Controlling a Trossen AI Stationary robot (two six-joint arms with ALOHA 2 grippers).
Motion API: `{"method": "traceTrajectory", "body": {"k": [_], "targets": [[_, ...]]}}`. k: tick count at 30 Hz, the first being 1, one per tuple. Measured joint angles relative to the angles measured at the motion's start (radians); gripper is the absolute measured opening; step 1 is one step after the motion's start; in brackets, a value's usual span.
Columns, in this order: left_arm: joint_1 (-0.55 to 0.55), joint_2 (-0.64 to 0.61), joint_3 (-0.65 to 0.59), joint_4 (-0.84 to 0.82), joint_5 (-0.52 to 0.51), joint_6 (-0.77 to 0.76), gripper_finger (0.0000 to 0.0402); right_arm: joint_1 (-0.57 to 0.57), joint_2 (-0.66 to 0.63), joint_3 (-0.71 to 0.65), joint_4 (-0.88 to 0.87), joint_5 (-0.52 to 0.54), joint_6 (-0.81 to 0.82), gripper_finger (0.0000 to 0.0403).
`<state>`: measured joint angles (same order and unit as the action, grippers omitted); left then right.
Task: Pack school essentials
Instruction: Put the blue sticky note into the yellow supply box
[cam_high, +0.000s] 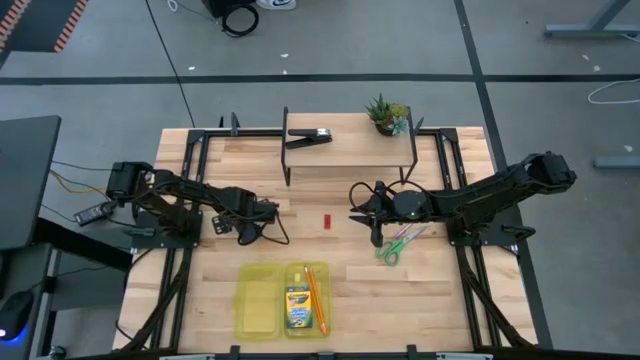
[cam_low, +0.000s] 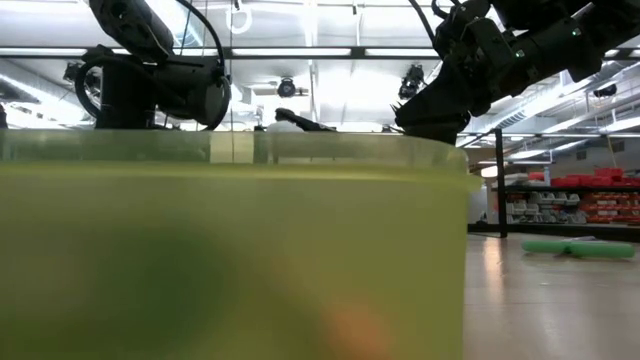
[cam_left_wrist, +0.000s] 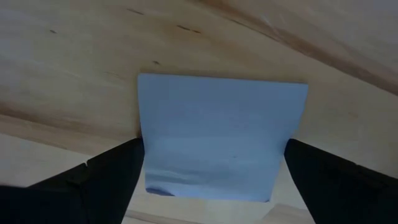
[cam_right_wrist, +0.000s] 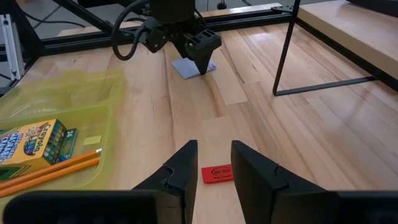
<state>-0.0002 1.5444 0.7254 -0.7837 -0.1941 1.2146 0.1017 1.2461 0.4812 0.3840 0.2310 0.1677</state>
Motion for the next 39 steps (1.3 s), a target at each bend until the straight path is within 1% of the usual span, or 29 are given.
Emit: {"method": "traceTrajectory", "body": {"k": [4, 8, 12, 22, 34, 39], "targets": [[0.000, 0.000, 0.000, 0.002, 0.003, -0.008, 0.0384, 0.000, 0.000, 0.000, 0.000, 0.000, 0.000, 0.0103], [-0.001, 0.000, 0.000, 0.004, 0.013, -0.102, 0.0382, 0.000, 0.000, 0.000, 0.000, 0.000, 0.000, 0.0103], [-0.004, 0.000, 0.000, 0.002, 0.013, -0.122, 0.0384, 0.000, 0.000, 0.000, 0.000, 0.000, 0.000, 0.0103], [-0.004, 0.000, 0.000, -0.001, 0.012, -0.129, 0.0369, 0.000, 0.000, 0.000, 0.000, 0.000, 0.000, 0.0103], [-0.004, 0.000, 0.000, -0.002, 0.011, -0.130, 0.0367, 0.000, 0.000, 0.000, 0.000, 0.000, -0.001, 0.0103], [-0.004, 0.000, 0.000, -0.002, 0.010, -0.133, 0.0346, 0.000, 0.000, 0.000, -0.001, 0.000, -0.003, 0.0103]]}}
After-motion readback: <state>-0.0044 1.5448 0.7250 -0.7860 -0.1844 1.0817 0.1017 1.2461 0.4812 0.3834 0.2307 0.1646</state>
